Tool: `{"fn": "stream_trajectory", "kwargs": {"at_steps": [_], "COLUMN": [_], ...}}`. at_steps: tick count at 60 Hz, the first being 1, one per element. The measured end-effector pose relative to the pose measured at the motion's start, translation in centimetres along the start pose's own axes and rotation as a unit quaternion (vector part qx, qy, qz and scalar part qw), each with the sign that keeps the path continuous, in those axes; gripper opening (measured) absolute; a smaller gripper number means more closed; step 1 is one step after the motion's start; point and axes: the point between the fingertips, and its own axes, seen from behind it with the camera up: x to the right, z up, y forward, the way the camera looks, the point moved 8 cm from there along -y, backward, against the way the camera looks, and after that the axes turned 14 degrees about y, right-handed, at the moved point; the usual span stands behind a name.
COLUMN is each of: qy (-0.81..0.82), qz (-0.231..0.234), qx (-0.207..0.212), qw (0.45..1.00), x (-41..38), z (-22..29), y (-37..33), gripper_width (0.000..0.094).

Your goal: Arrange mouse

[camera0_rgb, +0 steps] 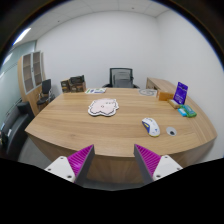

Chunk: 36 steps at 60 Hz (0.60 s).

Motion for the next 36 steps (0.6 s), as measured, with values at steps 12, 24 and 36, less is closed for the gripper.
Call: {"fn": "stream_trajectory", "kwargs": {"at_steps": [12,24,36], "qy": [0.024,0.048,0.033], "qz": [-0.031,-0.04,-0.044], "qx": [0.011,0.011,0.029], "qw": [0.999,0.998,0.998], "x": [2.9,7.4,13.1], "z": [0.0,1.4,4.5], "y": [-0.4,4.1,11.1], "gripper_width": [0.0822,0.0832,0.0835]}}
